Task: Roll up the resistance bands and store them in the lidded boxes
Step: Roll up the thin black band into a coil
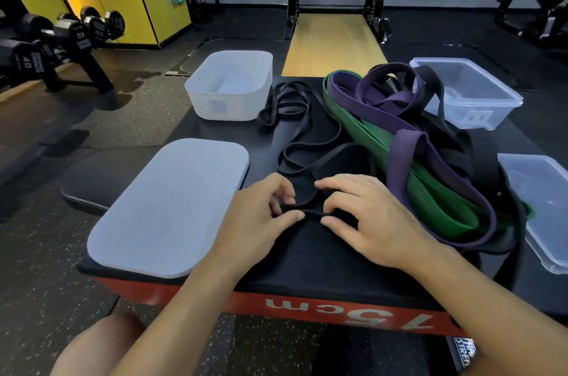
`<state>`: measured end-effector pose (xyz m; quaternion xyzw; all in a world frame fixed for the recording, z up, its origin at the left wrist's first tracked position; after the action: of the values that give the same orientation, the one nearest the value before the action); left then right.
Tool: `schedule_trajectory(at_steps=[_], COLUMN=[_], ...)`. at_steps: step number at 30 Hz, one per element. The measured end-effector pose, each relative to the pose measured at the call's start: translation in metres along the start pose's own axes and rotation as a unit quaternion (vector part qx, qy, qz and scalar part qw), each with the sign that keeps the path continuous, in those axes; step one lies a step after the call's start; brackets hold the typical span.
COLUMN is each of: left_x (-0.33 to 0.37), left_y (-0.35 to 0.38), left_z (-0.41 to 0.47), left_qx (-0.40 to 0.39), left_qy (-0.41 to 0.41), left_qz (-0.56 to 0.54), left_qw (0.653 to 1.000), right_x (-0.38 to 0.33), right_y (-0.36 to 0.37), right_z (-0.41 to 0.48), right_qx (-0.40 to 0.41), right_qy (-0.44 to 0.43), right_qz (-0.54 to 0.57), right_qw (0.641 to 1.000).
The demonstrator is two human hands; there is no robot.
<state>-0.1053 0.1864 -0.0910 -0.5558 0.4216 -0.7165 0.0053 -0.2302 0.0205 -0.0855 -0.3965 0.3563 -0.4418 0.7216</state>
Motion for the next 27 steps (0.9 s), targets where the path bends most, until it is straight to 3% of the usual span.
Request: schedule_trajectory(at_steps=[8,19,27], left_x=[-0.002,-0.001,-0.002], left_y=[0.0,-0.003,-0.001], left_z=[-0.004,-0.008,-0.004], left_qx=[-0.027,-0.018,-0.007], left_qy=[0.004,0.01,0.002], left_qz=[-0.009,0.007,0.005], left_qw=[1.0,1.0,1.0], right_x=[-0.003,-0.002,-0.014], right_y=[0.018,0.019,0.016], right_z=[0.029,0.02,0.018], right_qx=[-0.013,0.038,-0.017], right_qy=[0.002,0.049,0.178], right_qz=[0.021,0.022,0.057], right_qw=[1.0,0.998,0.982])
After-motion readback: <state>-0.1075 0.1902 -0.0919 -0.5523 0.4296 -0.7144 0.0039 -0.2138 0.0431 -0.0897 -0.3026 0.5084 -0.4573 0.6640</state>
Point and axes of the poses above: each hand's wrist, its own z-axis towards the middle knuckle, its own y-axis out of the palm, x = y × z, the point moved 4 cm from there along z, towards the middle knuckle, and after that the axes turned 15 degrees about -y, right-handed, at the moved point
